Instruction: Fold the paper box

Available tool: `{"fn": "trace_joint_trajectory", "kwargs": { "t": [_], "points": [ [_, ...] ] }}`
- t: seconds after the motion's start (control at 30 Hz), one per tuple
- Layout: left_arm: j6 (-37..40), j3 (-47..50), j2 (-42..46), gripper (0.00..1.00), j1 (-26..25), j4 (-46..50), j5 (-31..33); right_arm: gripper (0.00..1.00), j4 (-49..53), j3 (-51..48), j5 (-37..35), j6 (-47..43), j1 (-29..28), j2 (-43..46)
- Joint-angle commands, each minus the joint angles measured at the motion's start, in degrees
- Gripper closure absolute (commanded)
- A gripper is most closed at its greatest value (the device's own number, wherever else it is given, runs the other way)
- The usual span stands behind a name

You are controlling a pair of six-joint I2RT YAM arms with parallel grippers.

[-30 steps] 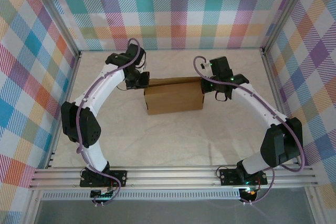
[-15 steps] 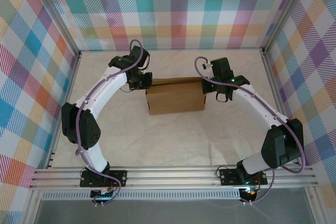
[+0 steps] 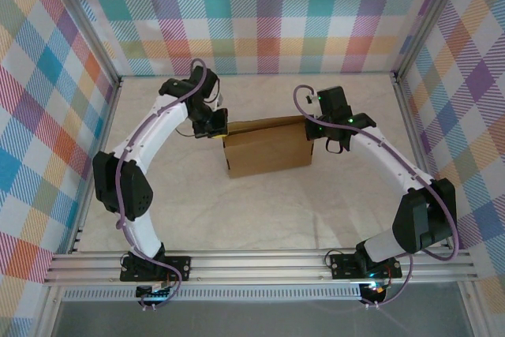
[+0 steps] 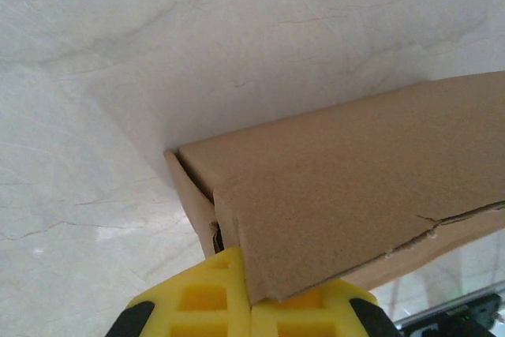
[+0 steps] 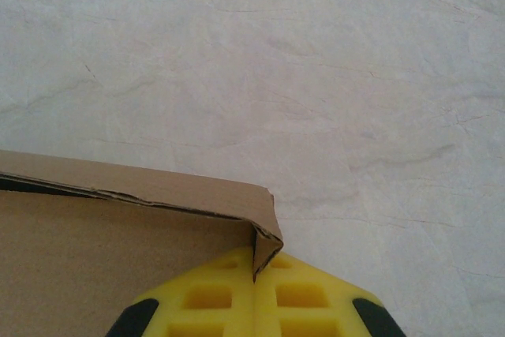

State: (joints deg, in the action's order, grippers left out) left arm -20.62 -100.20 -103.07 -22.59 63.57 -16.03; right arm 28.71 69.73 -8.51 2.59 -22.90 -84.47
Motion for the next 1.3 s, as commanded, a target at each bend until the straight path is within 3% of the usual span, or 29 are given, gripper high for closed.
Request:
{"fn": "trace_joint_trajectory", "kwargs": {
  "t": [0.0,0.47,0.83,1.27],
  "points": [
    [-1.4,-2.4,-1.7,1.00,-0.1,0.2,-9.0,1.00,6.3,-1.5,6.9,0.5,-1.6,-1.7],
    [2.4,-0.5,-2.0,1.00,0.7,3.5,-8.8,1.00,6.9,-1.6,6.2,0.6,-1.6,-1.8],
    [5.5,0.8,-1.9,1.00,0.7,7.5,-4.4,1.00,7.0,-1.2,5.7,0.8,-1.6,-2.5],
    [2.4,3.2,-1.4,1.00,0.7,4.6,-5.9,1.00,7.3,-1.1,5.5,0.9,-1.6,-2.3]
  ]
}}
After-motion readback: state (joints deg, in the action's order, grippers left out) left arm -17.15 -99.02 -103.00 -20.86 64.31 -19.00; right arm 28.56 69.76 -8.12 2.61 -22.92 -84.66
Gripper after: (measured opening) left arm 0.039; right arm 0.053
